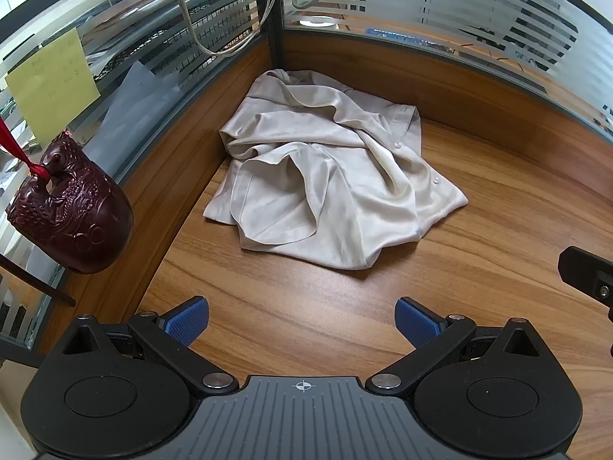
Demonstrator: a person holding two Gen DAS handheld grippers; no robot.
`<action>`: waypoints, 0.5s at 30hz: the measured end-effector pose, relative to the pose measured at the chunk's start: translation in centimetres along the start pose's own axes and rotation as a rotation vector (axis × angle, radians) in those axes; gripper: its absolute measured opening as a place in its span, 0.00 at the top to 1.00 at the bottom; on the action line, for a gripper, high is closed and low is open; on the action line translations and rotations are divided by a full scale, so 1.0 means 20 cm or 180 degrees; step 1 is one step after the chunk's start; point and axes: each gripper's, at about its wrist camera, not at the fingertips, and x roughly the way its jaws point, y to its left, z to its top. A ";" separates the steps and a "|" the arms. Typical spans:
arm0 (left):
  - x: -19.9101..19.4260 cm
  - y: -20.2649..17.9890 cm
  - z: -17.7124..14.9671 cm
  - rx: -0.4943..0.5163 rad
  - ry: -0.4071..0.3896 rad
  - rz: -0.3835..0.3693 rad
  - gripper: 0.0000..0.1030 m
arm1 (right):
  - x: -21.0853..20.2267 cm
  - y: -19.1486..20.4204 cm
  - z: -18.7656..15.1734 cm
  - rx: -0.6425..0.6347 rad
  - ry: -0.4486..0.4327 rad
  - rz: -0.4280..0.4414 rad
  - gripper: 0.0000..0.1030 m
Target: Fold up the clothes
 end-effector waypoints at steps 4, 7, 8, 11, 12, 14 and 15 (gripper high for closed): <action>0.01 0.00 0.00 0.0008 0.0018 0.0002 0.00 | 0.01 0.00 0.00 0.0003 0.0009 0.0003 0.00; 0.01 0.00 0.00 0.0015 0.0023 0.0003 0.00 | 0.01 0.00 0.00 0.0016 0.0018 0.0000 0.00; 0.01 0.00 0.00 0.0017 0.0025 0.0004 0.00 | 0.02 -0.01 0.00 0.0020 0.0022 -0.0001 0.00; 0.01 0.00 0.01 0.0021 0.0031 0.0009 0.00 | 0.02 -0.01 0.00 0.0021 0.0036 0.0003 0.00; 0.01 0.00 0.01 0.0021 0.0034 0.0010 0.00 | 0.02 0.00 0.00 0.0019 0.0042 0.0007 0.00; 0.02 0.00 0.01 0.0014 0.0041 0.0004 0.00 | 0.03 -0.01 0.01 0.0018 0.0063 0.0029 0.00; 0.02 0.00 0.01 0.0008 0.0044 -0.0002 0.00 | 0.04 -0.01 0.01 0.0027 0.0085 0.0057 0.00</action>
